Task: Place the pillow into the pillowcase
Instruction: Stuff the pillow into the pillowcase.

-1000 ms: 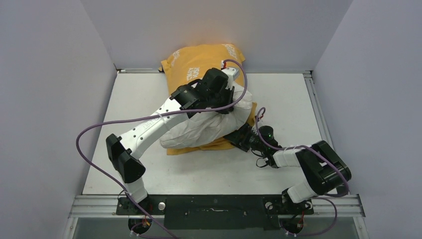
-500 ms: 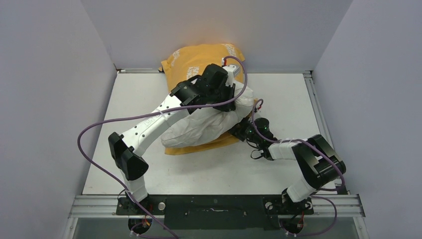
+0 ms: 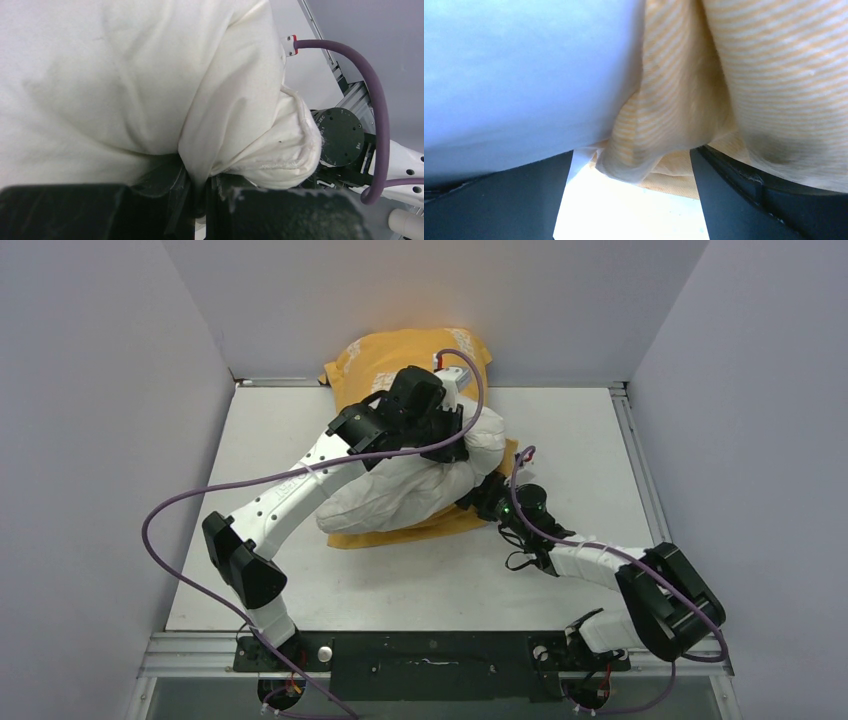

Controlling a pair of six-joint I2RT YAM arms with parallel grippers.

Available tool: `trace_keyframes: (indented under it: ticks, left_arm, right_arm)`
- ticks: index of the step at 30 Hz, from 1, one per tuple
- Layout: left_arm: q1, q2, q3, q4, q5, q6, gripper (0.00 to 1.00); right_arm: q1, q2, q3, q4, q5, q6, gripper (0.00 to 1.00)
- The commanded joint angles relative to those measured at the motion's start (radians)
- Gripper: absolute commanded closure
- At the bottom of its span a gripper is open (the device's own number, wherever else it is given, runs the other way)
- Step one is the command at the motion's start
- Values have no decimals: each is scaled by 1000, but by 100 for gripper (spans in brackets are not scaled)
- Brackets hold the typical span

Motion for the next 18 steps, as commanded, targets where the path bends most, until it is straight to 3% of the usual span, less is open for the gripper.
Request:
trace_keyframes:
  ticks: [1, 7, 12, 14, 18]
  left_arm:
    - [11, -44, 15, 137, 31, -7, 100]
    - [15, -34, 18, 167, 43, -23, 100]
    - [16, -46, 11, 197, 110, -55, 100]
    - [16, -58, 4, 202, 118, -62, 100]
    - [18, -101, -16, 219, 118, -63, 100]
  right_arm:
    - [16, -38, 61, 157, 35, -18, 8]
    - [18, 126, 198, -32, 83, 27, 8]
    - [15, 264, 209, 61, 154, 92, 5]
    - [16, 284, 209, 74, 204, 95, 14]
    - [6, 276, 204, 67, 267, 52, 53]
